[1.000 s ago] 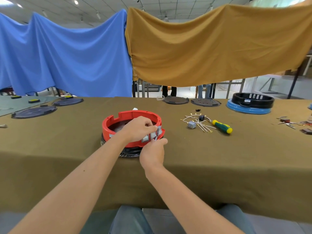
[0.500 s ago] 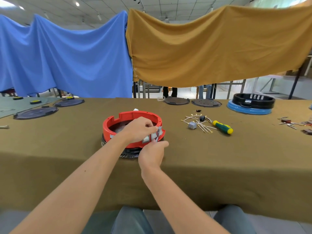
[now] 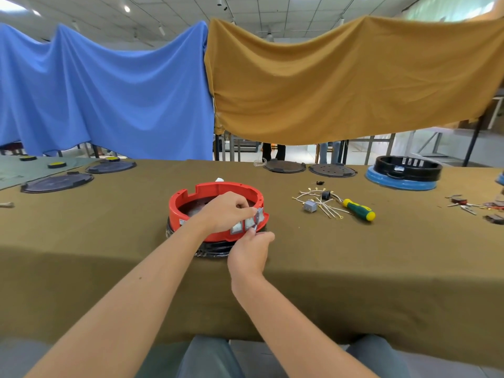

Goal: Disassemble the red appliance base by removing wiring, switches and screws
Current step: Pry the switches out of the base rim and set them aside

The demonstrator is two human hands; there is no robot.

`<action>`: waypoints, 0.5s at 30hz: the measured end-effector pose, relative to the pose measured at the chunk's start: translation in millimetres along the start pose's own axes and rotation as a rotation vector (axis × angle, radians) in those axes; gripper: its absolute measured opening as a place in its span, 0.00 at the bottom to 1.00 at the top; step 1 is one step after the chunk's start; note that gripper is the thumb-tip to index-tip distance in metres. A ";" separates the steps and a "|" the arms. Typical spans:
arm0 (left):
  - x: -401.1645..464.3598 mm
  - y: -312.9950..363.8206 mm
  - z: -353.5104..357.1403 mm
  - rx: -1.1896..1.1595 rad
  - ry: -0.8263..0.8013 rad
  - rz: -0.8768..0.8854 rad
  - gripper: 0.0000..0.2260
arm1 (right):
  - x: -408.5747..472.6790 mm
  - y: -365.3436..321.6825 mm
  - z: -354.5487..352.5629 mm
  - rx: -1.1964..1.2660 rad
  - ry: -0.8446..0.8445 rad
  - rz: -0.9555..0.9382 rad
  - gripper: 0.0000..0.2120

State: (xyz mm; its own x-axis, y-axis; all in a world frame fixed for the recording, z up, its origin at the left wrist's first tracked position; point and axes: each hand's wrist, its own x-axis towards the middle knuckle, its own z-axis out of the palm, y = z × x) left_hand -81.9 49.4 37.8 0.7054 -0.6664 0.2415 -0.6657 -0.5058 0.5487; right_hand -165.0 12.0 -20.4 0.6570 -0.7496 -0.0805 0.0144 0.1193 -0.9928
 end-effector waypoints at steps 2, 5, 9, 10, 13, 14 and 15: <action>0.6 -0.4 0.3 0.006 0.003 -0.003 0.13 | 6.3 -4.2 -13.6 -0.162 -0.061 -0.045 0.05; 0.8 0.3 0.4 0.010 0.007 -0.001 0.14 | 18.3 -20.0 -31.7 -0.395 -0.169 -0.064 0.03; 1.2 0.0 0.6 0.012 0.003 0.011 0.14 | 18.4 -31.5 -30.7 -0.641 -0.215 -0.102 0.16; 0.8 -0.3 0.6 0.015 0.003 0.011 0.14 | 15.5 -27.8 -28.3 -0.702 -0.205 -0.144 0.18; 1.3 -0.3 0.2 0.022 0.002 0.007 0.14 | 10.3 -11.3 -24.0 -0.912 -0.157 -0.303 0.27; 1.5 -0.4 0.1 0.022 0.001 0.006 0.13 | 10.0 -8.2 -23.9 -0.983 -0.151 -0.357 0.30; 1.4 -0.7 0.0 0.023 0.000 0.005 0.13 | 10.4 -7.0 -24.1 -1.032 -0.156 -0.397 0.31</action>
State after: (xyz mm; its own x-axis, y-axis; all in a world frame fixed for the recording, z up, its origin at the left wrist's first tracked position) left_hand -80.4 48.8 37.8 0.7017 -0.6692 0.2444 -0.6750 -0.5146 0.5288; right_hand -176.4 -12.3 -16.4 0.8332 -0.5157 0.1993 -0.3409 -0.7631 -0.5491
